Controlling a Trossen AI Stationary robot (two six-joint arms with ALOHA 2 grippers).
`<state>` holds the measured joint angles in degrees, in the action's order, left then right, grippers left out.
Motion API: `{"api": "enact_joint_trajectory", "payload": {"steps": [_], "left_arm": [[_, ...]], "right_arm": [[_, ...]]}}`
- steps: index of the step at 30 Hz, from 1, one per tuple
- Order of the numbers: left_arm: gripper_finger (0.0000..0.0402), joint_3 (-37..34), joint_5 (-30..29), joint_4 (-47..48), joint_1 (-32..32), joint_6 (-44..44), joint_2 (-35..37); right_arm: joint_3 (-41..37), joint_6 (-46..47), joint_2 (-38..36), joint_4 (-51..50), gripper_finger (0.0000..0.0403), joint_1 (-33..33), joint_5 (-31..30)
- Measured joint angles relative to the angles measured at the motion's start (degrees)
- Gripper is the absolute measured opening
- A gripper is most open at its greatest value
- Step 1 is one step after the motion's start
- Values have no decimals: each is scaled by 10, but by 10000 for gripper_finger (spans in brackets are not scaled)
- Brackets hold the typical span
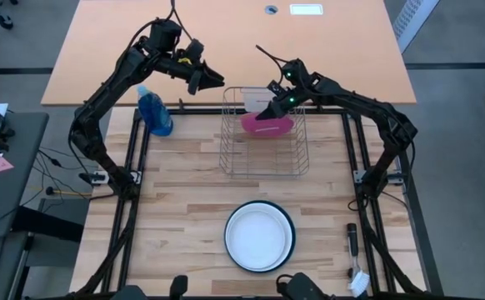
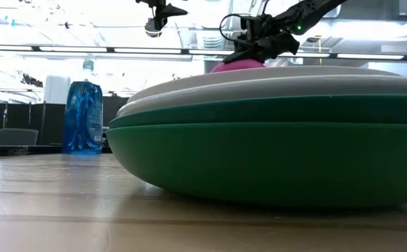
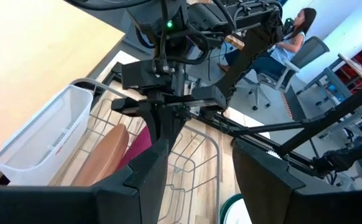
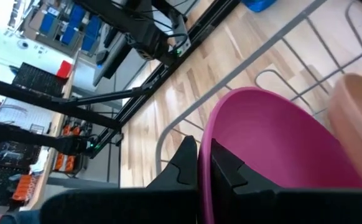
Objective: Sort dishes
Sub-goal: Put the pink plate in the dish rack
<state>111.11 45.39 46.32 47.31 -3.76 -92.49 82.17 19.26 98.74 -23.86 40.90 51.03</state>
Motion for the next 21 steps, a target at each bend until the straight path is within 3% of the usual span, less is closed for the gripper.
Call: {"api": "enact_joint_trajectory", "payload": {"steps": [12, 21], "left_arm": [[174, 0, 0, 29, 0, 12, 0], [173, 0, 1, 80, 0, 43, 0]], "right_arm": [[2, -4, 46, 27, 11, -13, -1], [0, 0, 49, 19, 17, -20, -49]]}}
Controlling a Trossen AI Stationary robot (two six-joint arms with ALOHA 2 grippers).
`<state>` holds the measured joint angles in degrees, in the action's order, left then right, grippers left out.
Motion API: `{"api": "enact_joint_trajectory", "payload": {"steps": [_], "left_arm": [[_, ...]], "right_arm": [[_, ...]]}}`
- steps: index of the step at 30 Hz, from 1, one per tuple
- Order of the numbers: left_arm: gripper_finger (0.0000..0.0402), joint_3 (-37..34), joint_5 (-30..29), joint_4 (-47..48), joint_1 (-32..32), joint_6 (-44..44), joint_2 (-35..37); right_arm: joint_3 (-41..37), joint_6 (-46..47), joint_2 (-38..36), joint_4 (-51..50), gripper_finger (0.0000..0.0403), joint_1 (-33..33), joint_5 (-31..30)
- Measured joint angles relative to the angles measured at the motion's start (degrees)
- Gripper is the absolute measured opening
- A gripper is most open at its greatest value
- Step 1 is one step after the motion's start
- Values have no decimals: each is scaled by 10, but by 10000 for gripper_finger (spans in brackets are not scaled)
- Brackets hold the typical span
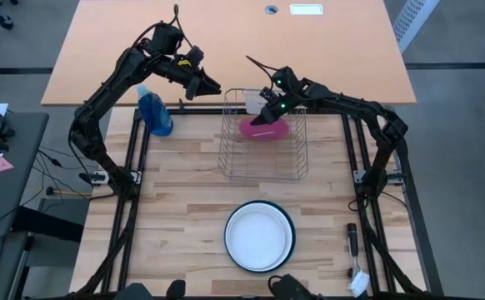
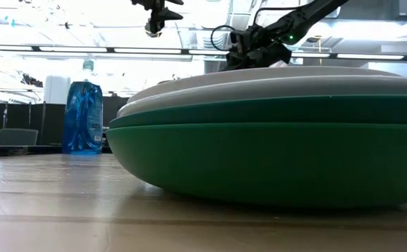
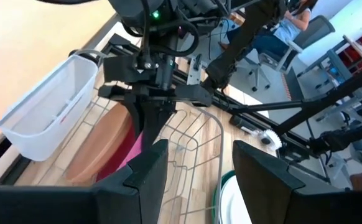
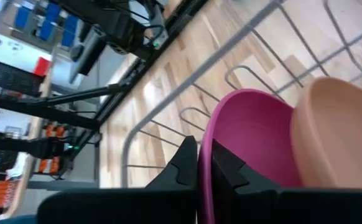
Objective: Sort dishes
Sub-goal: Put the pink plate in the dish rack
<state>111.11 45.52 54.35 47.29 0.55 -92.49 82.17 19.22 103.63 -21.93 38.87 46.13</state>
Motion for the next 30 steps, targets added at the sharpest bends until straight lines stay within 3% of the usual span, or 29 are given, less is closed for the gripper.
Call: {"api": "enact_joint_trajectory", "payload": {"steps": [19, 30], "left_arm": [[174, -16, -4, 1, -16, 16, -3], [174, -132, -38, -48, -52, -85, -5]], "right_arm": [[0, 35, -25, -37, 212, -9, -16], [0, 44, -56, -31, 246, -8, -28]]}}
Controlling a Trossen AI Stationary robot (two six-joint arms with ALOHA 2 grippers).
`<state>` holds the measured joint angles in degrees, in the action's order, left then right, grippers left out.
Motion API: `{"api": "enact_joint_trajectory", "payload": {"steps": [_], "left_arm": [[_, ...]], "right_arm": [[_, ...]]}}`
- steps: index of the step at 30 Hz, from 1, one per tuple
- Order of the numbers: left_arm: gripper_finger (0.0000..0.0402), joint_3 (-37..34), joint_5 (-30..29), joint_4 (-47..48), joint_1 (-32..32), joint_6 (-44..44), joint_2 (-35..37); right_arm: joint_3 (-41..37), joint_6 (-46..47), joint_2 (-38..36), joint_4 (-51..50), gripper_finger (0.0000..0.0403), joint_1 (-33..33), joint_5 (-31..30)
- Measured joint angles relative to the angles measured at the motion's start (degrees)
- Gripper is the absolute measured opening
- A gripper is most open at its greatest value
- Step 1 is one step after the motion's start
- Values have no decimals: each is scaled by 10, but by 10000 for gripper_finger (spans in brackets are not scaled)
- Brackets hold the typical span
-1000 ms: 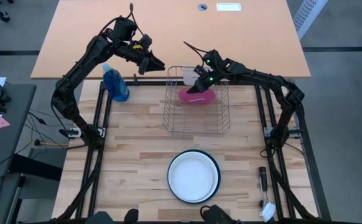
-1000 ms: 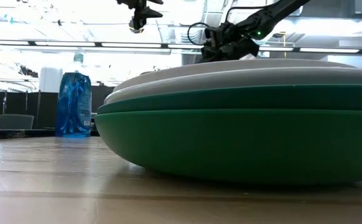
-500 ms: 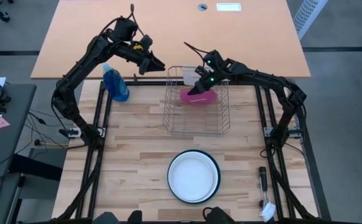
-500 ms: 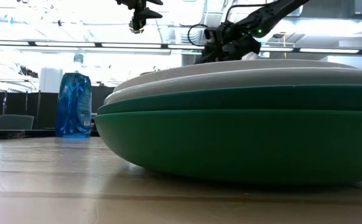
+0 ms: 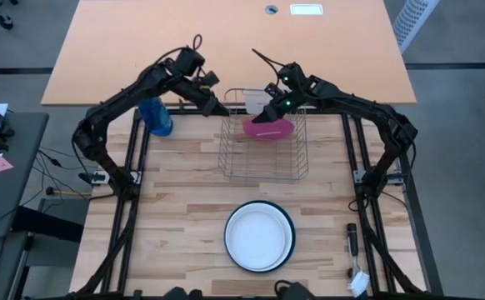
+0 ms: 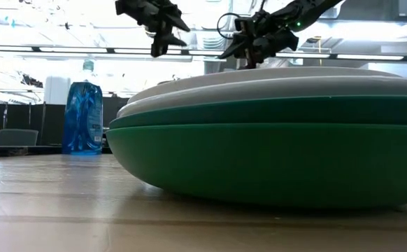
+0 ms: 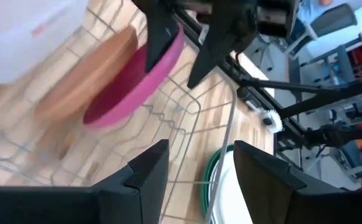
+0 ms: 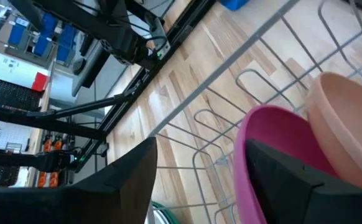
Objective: Sort dishes
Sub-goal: Put the pink plate in the dish rack, then adjust the dish rack
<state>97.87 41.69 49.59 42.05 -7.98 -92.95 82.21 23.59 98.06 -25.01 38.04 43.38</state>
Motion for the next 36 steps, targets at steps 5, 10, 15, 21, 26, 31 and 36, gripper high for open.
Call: {"api": "enact_joint_trajectory", "payload": {"steps": [5, 10, 15, 21, 26, 31, 36], "left_arm": [[174, -16, -26, -13, -22, -6, 0], [174, -16, -41, -16, -41, -19, 0], [174, -16, -47, -16, -60, -20, 1], [174, -16, -90, -9, -74, -20, 1], [174, -16, -162, 4, -69, -78, 1], [173, -23, -207, -2, -67, -74, 1], [173, -57, -236, 22, -56, -109, 1]], "right_arm": [[0, -17, 3, 5, 246, -2, -11], [1, -48, 3, 3, 247, -6, -55], [36, -95, 1, -20, 247, -8, -90], [98, -145, 1, -106, 246, -12, -172], [159, -151, 0, -283, 242, 7, -250], [157, -137, 0, -413, 224, 28, -321], [115, -112, 0, -462, 198, 43, -328]]}}
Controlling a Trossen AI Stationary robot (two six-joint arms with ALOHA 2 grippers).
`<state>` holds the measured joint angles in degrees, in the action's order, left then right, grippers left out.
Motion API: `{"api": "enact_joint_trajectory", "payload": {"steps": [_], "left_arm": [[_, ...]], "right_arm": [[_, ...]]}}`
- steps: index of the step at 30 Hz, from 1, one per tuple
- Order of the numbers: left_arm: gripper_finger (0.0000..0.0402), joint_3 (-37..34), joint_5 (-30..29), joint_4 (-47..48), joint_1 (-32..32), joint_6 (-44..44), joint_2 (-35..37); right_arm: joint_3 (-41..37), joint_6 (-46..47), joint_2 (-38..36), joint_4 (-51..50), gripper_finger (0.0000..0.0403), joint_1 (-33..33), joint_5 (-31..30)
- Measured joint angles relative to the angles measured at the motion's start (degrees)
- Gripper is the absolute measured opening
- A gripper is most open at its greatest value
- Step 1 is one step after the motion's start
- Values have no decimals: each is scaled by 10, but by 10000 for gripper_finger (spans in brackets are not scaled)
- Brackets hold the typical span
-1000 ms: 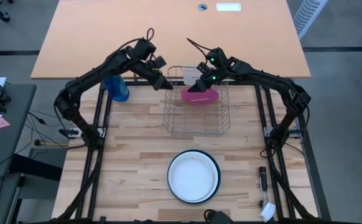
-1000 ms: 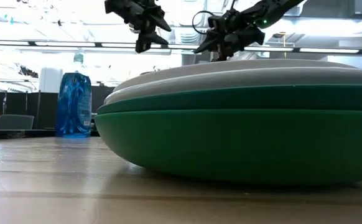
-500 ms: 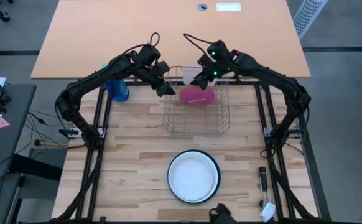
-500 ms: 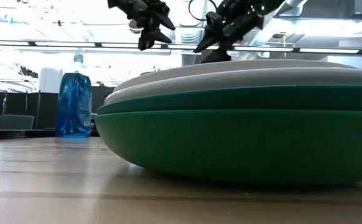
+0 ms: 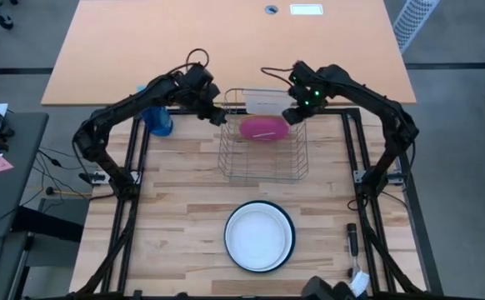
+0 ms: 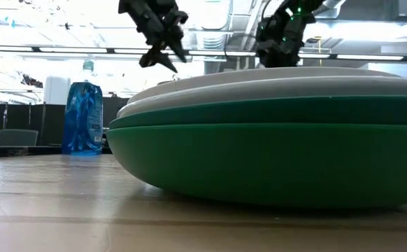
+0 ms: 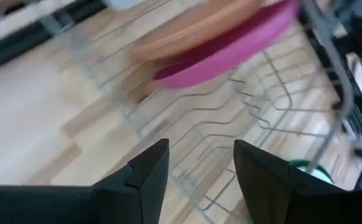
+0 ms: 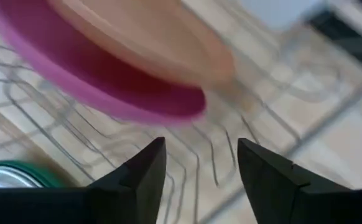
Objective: Sort dishes
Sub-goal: Adjust the dish rack
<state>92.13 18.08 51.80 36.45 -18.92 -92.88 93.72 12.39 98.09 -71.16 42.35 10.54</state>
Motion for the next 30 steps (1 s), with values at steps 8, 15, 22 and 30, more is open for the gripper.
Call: {"api": "enact_joint_trajectory", "payload": {"steps": [8, 15, 22, 30], "left_arm": [[173, -68, -9, -3, 10, -71, 0], [173, -79, -10, -14, 7, -67, 0], [173, -80, -108, -31, 15, -80, 0], [173, -80, -126, -34, 57, -77, -2]], "right_arm": [[-21, 59, -18, -12, 162, 3, -76], [-22, 139, -63, -42, 162, 1, -157], [-94, 175, -58, 19, 160, 6, -143], [-177, 179, -59, 115, 159, 10, -89]]}}
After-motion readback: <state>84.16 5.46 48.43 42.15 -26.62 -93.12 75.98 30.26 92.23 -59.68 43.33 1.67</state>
